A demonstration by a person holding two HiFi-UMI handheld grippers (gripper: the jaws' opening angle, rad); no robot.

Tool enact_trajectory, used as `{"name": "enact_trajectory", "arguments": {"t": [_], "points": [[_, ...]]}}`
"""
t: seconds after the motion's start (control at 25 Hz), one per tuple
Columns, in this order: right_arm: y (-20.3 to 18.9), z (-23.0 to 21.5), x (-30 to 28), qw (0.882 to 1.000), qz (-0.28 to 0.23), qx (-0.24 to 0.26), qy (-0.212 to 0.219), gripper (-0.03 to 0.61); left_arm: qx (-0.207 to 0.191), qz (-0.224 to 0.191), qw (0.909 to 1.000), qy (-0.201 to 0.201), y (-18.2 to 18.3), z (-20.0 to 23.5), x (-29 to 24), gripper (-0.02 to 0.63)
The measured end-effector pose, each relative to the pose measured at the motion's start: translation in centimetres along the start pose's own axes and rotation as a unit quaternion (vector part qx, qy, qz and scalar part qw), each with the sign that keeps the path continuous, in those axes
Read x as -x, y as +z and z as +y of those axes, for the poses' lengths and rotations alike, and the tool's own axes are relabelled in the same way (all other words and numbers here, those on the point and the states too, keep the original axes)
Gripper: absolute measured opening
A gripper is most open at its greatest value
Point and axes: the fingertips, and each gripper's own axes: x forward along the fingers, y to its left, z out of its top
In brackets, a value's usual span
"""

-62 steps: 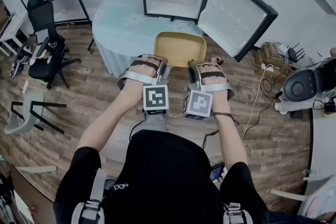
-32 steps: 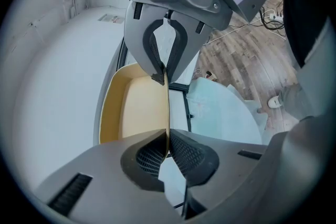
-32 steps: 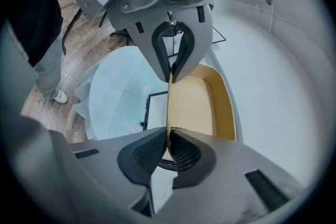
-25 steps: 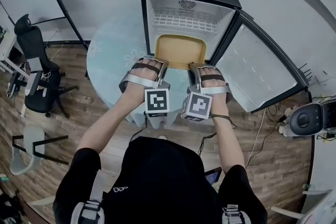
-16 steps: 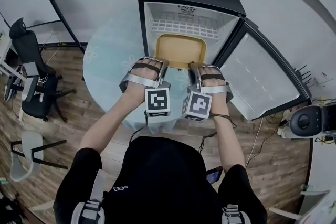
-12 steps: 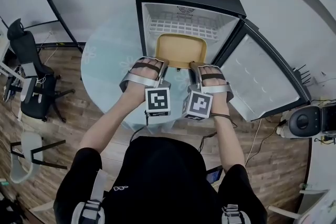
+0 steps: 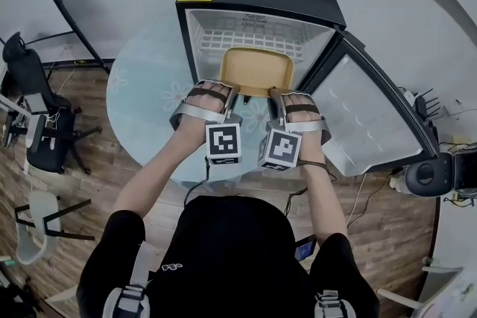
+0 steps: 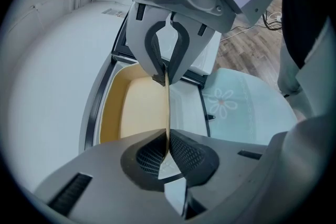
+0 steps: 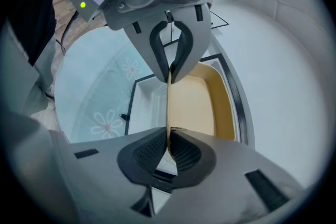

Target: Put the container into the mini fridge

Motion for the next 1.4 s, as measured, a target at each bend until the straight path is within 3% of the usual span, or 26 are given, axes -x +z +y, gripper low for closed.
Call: {"name": "enact_trajectory", "arguments": {"t": [0.48,1.4], "points": [[-0.3,-1.3,-5.7,1.0,-0.015,0.008,0.02,0.025,0.024,0.016,0.9995,-0.017,-2.3,1.3,-5.2,0.035],[-2.0,-3.9,-13.2,1.0,0.0,0.001,0.031,0.028,0.017,0.019,0.9997,-0.006,-3.6,3.3,-13.5,0.032]]}}
